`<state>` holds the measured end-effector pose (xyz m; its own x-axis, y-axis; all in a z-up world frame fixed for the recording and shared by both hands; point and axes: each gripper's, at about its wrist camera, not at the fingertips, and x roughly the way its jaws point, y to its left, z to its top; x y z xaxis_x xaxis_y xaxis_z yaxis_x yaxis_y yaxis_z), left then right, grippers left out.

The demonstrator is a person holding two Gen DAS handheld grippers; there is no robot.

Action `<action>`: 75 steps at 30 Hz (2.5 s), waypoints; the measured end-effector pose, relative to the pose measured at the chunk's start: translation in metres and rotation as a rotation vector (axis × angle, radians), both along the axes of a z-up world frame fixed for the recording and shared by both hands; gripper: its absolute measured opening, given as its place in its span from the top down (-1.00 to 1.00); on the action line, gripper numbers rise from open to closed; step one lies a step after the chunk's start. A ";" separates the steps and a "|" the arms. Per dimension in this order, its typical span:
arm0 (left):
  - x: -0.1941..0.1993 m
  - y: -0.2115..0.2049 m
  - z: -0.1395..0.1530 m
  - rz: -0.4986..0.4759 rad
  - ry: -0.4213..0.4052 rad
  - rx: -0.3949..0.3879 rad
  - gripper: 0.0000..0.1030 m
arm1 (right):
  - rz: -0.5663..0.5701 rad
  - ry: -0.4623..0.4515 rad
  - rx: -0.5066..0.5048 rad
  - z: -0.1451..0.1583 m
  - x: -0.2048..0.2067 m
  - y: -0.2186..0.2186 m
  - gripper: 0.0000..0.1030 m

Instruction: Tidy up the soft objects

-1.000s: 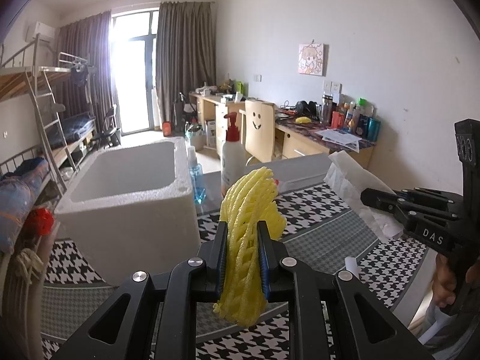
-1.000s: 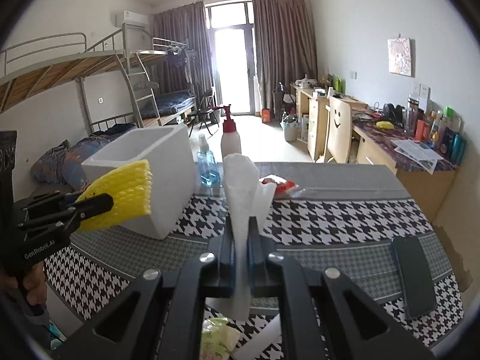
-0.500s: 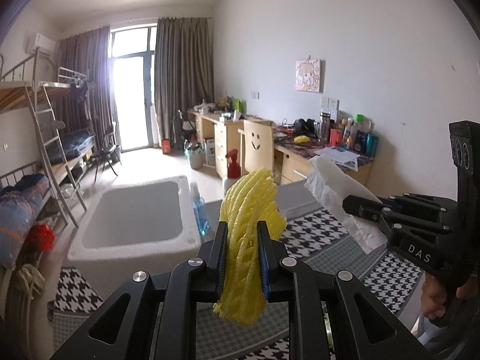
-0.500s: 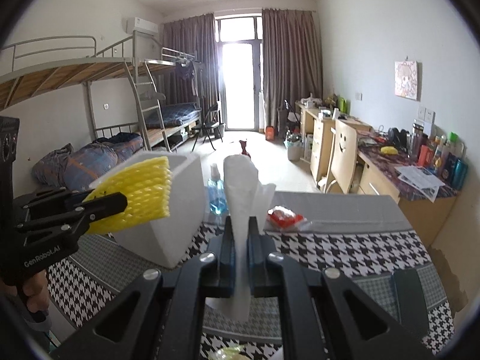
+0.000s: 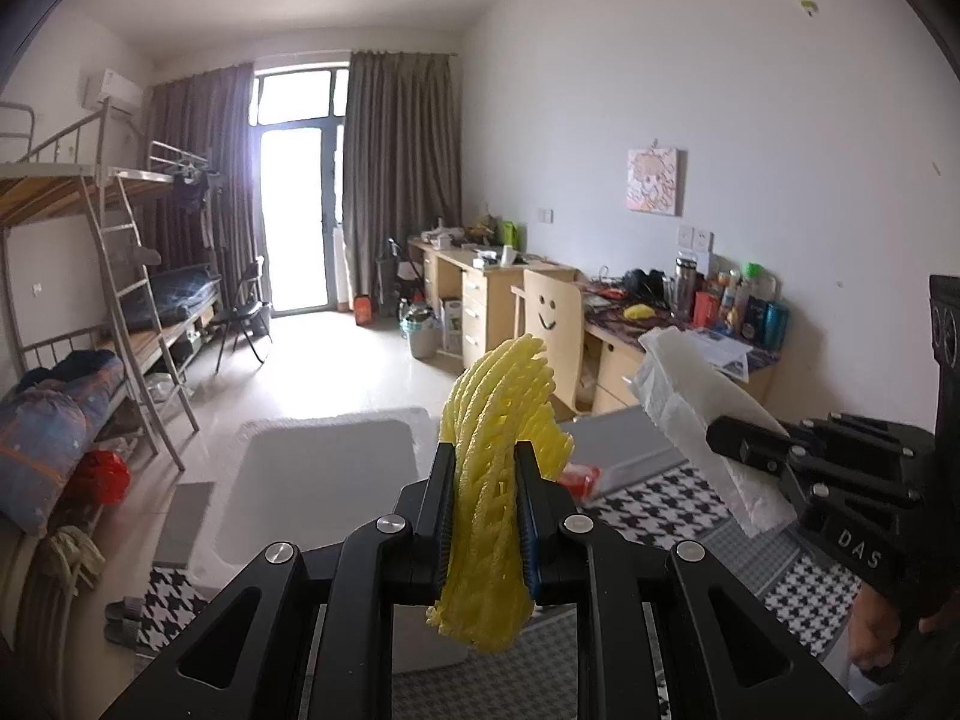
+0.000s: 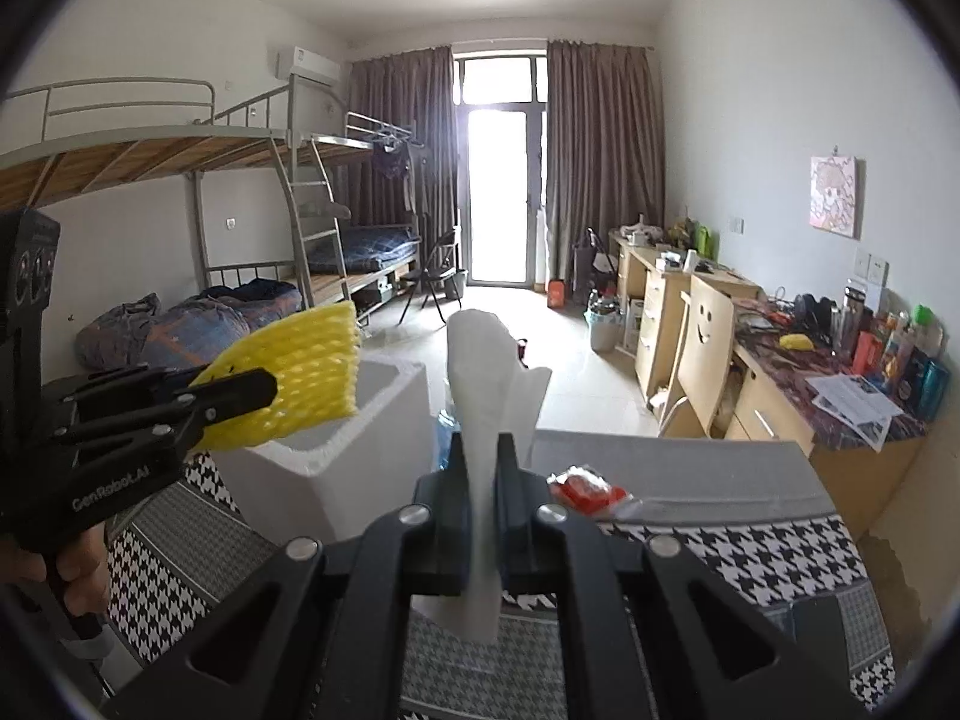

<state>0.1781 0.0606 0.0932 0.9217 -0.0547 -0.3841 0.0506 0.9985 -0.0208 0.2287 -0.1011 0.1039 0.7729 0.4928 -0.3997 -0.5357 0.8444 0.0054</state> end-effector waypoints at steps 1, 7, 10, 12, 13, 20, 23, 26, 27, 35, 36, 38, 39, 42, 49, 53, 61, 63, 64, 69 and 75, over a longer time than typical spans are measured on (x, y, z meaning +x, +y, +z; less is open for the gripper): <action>0.001 0.001 0.002 0.009 -0.006 0.002 0.62 | 0.005 -0.004 0.000 0.002 0.001 0.003 0.82; 0.009 0.012 0.006 0.065 -0.018 0.004 0.62 | 0.038 -0.034 0.005 0.010 0.004 0.012 0.82; 0.011 0.017 0.008 0.090 -0.024 0.005 0.62 | 0.059 -0.038 0.006 0.013 0.006 0.017 0.82; 0.012 0.019 0.008 0.102 -0.025 0.005 0.62 | 0.070 -0.032 0.009 0.014 0.008 0.021 0.82; 0.011 0.022 0.009 0.107 -0.028 0.005 0.62 | 0.075 -0.031 0.008 0.015 0.010 0.021 0.82; 0.016 0.033 0.009 0.170 -0.033 0.023 0.62 | 0.129 -0.034 0.006 0.015 0.014 0.038 0.82; 0.016 0.038 0.009 0.187 -0.032 0.016 0.62 | 0.148 -0.023 0.003 0.013 0.017 0.045 0.82; 0.017 0.042 0.007 0.196 -0.025 0.013 0.62 | 0.168 -0.014 -0.004 0.012 0.022 0.053 0.82; 0.018 0.044 0.007 0.200 -0.023 0.015 0.62 | 0.177 -0.012 -0.008 0.012 0.024 0.056 0.82; 0.024 0.054 0.002 0.234 -0.005 0.011 0.62 | 0.217 0.004 -0.007 0.011 0.030 0.073 0.82; 0.025 0.056 0.000 0.241 0.000 0.012 0.62 | 0.215 0.009 -0.004 0.010 0.033 0.075 0.82; 0.029 0.059 -0.003 0.255 0.010 0.010 0.62 | 0.215 0.020 -0.005 0.009 0.035 0.080 0.82; 0.031 0.060 -0.005 0.259 0.019 0.009 0.62 | 0.219 0.029 -0.005 0.008 0.037 0.082 0.82; 0.036 0.063 -0.011 0.266 0.037 0.011 0.62 | 0.229 0.045 -0.011 0.005 0.040 0.088 0.82; 0.043 0.066 -0.016 0.276 0.059 0.008 0.62 | 0.238 0.054 -0.012 0.002 0.043 0.094 0.82; 0.052 0.066 -0.022 0.270 0.081 0.005 0.62 | 0.246 0.057 -0.021 0.000 0.045 0.098 0.82; 0.069 0.074 -0.034 0.241 0.127 -0.022 0.48 | 0.239 0.082 -0.034 -0.007 0.052 0.106 0.82; 0.070 0.079 -0.037 0.243 0.145 -0.028 0.35 | 0.235 0.086 -0.035 -0.008 0.054 0.106 0.82; 0.069 0.081 -0.037 0.254 0.144 -0.028 0.17 | 0.233 0.086 -0.035 -0.006 0.055 0.107 0.82; 0.061 0.087 -0.034 0.284 0.122 -0.030 -0.60 | 0.227 0.084 -0.036 -0.004 0.055 0.108 0.82; 0.053 0.092 -0.029 0.318 0.103 -0.033 -0.74 | 0.231 0.085 -0.044 -0.006 0.055 0.113 0.82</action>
<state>0.2312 0.1522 0.0639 0.8511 0.2154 -0.4787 -0.2674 0.9627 -0.0422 0.2835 0.0120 0.0976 0.6048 0.6330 -0.4832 -0.7135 0.7003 0.0243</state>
